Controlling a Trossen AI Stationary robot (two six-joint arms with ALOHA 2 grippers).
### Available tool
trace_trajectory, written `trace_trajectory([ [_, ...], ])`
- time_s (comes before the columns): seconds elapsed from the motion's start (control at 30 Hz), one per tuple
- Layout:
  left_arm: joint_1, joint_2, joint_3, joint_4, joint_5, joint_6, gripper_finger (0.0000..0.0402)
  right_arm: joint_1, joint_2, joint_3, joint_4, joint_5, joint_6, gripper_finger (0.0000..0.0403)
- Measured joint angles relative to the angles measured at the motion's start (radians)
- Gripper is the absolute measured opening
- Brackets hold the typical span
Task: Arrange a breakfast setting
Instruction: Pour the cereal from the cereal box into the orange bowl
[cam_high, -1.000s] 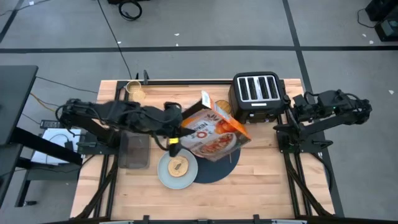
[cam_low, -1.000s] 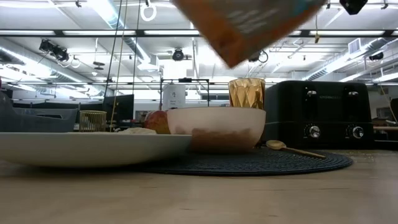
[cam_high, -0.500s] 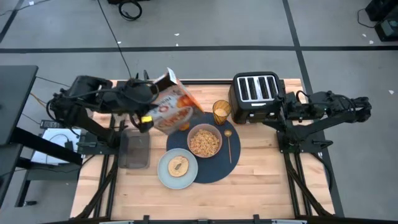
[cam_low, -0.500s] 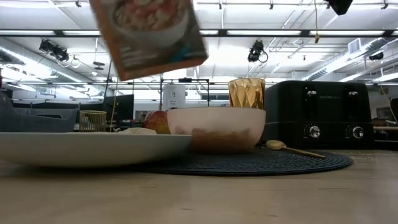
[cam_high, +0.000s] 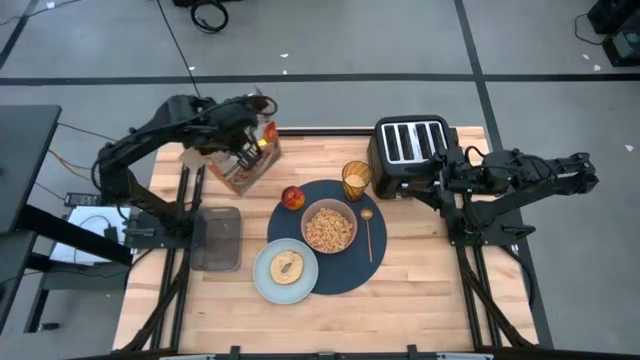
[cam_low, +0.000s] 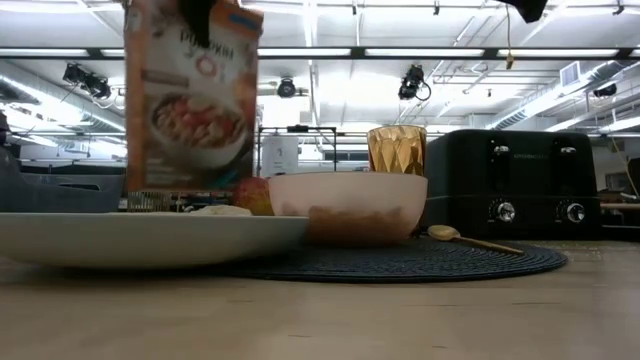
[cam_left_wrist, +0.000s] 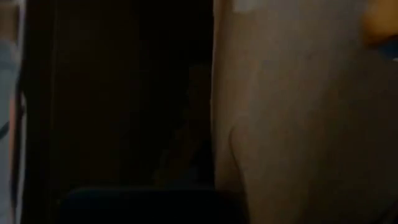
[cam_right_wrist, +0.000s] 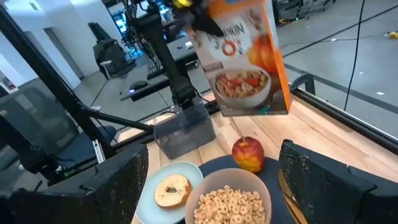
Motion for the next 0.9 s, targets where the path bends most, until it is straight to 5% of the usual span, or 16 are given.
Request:
trace_trajectory([
  [0.53,0.162,0.0,-0.159,0.008,-0.095,-0.027,0.0006,0.0,0.038,0.0,0.054,0.056,0.001,0.0364],
  [0.9,0.162,0.022,-0.158,0.305,-0.05,0.059,0.0004,0.0,0.039,0.0,0.055,0.082,0.025,0.0364],
])
